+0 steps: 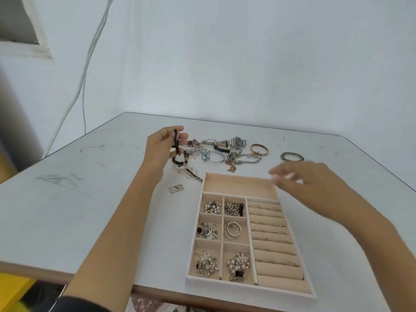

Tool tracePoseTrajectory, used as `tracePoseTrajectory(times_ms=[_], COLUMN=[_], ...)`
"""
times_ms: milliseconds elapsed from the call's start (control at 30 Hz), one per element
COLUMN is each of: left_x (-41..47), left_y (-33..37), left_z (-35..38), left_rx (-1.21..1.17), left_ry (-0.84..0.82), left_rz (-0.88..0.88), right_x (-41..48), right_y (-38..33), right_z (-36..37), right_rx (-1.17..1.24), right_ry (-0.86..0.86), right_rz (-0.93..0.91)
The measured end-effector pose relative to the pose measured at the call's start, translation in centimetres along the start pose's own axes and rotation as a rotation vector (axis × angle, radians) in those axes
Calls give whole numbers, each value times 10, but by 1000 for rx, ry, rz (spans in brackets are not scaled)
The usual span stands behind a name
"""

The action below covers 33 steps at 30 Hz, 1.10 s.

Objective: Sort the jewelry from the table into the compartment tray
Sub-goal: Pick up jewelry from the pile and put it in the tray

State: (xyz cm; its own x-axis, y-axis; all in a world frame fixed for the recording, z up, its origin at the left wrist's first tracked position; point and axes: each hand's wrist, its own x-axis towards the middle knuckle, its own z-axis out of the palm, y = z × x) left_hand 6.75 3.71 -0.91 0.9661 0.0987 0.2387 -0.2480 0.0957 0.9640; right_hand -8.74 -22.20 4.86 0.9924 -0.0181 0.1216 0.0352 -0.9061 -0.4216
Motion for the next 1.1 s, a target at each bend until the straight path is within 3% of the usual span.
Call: tracePoseTrajectory(times_ms=[233,433,567,833,967,1100], left_x=[0,0,0,-2,-1,-1], left_y=[-2,-2,-2,1,-3,-4], left_z=[-7,-12,-13,-10,-13,-15], left_rx=[-70,-111,-125,-70,-61,37], left_ry=[104,130,118,83,108,87], left_rz=[-106,-213,-267,-259,-255,-211], right_x=[103,149,157,159,155,147], right_y=[-77,-98,-101,-106,-106,-99], right_z=[37,92,112,120,119,103], right_rx=[72,-103,-220,-233,-210,-22], right_ry=[-154,-250,-217,-162,-230,-202], right_rz=[-247,-224,-198,-175,-227,-264])
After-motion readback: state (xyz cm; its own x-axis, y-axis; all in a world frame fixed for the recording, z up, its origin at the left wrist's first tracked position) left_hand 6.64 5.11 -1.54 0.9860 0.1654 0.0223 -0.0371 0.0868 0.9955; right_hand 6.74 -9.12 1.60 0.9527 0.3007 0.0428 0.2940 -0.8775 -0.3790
